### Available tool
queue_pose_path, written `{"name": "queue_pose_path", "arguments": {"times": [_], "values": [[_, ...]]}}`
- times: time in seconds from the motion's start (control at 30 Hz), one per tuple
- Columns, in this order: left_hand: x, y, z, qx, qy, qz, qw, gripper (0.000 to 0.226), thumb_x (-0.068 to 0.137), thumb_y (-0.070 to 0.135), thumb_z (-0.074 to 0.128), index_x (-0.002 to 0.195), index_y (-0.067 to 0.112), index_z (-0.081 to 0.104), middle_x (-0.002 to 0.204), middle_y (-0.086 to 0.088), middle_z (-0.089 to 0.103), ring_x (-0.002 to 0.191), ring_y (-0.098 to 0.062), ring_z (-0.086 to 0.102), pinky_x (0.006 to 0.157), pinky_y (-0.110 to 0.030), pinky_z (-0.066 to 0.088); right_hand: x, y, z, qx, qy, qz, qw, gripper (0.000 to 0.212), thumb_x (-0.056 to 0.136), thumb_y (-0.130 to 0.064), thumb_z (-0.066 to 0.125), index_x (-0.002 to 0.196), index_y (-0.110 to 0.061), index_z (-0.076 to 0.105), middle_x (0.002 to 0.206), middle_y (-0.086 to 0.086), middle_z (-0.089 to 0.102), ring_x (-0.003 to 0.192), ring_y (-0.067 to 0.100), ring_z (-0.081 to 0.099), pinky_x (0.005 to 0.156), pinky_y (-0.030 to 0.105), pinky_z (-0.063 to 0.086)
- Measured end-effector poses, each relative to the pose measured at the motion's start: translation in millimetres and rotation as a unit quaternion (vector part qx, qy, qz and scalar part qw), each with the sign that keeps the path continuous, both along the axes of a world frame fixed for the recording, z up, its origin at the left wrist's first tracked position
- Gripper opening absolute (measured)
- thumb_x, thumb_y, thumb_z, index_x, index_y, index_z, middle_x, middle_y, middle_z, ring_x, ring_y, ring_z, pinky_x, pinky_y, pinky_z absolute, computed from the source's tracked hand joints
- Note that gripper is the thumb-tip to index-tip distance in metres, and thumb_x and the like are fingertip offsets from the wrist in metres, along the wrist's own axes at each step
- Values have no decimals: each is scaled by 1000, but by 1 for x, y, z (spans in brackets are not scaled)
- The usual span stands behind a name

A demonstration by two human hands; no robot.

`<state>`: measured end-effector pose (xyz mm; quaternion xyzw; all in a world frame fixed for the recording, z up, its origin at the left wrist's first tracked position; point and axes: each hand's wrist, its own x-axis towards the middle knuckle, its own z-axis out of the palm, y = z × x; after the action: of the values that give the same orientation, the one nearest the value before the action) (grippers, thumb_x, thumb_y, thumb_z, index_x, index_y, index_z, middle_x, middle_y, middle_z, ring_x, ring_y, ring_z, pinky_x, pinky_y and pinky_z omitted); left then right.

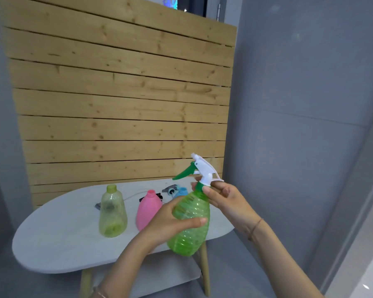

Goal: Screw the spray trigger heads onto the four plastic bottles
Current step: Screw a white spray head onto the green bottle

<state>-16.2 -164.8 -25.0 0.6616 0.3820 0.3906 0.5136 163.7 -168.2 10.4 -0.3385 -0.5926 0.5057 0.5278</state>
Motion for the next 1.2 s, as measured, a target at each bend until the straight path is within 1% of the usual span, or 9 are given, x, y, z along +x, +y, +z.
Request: {"name": "queue_pose_path", "arguments": {"times": [0.17, 0.27, 0.33, 0.5, 0.63, 0.77, 0.9, 1.03, 1.2], "values": [[7, -9, -38, 52, -10, 68, 996, 93, 50, 42, 86, 131, 41, 40, 107, 14, 68, 93, 3, 68, 75, -11, 52, -15, -2, -33, -23, 5, -109, 994, 44, 65, -23, 81, 98, 4, 68, 91, 12, 72, 83, 15, 68, 77, 22, 56], [13, -8, -42, 88, -2, 119, 989, 111, 50, 46, 85, 135, 56, 15, 104, 25, 62, 91, 8, 65, 74, -9, 50, -26, 0, -34, -18, 7, -155, 988, 18, 69, -12, 83, 78, -12, 67, 73, 3, 69, 72, 13, 65, 68, 21, 56], [15, -5, -43, 127, 14, 143, 982, 111, 50, 51, 83, 134, 60, 13, 112, 22, 61, 95, 4, 65, 79, -16, 52, -34, 1, -34, -16, 23, -193, 981, 23, 68, -12, 84, 77, -11, 63, 68, 1, 68, 66, 13, 66, 63, 22, 55], [22, -3, -48, 158, 52, 121, 979, 92, 57, 55, 72, 133, 66, 22, 130, 26, 50, 115, 12, 51, 85, -4, 41, -51, 1, -41, -26, 50, -261, 964, 30, 69, -16, 84, 81, -15, 56, 64, -6, 59, 59, 4, 60, 61, 18, 52], [16, -1, -46, 159, 39, 123, 979, 81, 60, 60, 69, 129, 67, 27, 132, 24, 51, 120, 11, 47, 92, -8, 40, -48, 0, -38, -30, 61, -208, 976, 23, 78, -19, 76, 93, -8, 62, 77, 0, 70, 75, 11, 67, 76, 25, 55], [5, -2, -40, 148, 17, 119, 982, 86, 63, 57, 72, 135, 64, 26, 135, 21, 50, 125, 3, 47, 107, -32, 41, -42, 0, -33, -28, 57, -129, 990, 12, 86, -13, 67, 98, -12, 67, 87, -2, 76, 82, 7, 70, 76, 17, 54], [2, -5, -36, 161, 7, 110, 981, 88, 66, 53, 74, 137, 63, 24, 137, 19, 51, 126, -1, 49, 108, -37, 41, -43, 0, -31, -28, 69, -122, 990, 31, 80, -11, 72, 111, -11, 66, 92, 3, 74, 89, 14, 70, 82, 24, 55], [1, -6, -38, 159, -9, 89, 983, 83, 66, 50, 75, 133, 65, 29, 135, 28, 51, 127, 4, 47, 104, -24, 41, -47, -1, -31, -3, 39, -137, 990, 31, 77, -12, 76, 107, -12, 72, 103, 9, 74, 98, 19, 68, 85, 28, 55], [-2, -5, -38, 141, -42, 72, 986, 80, 70, 40, 77, 132, 64, 32, 125, 36, 55, 116, 11, 54, 84, -1, 41, -43, -1, -31, -35, 55, -71, 995, 47, 74, -35, 69, 116, -15, 69, 113, 8, 73, 112, 24, 66, 99, 38, 49]]}}
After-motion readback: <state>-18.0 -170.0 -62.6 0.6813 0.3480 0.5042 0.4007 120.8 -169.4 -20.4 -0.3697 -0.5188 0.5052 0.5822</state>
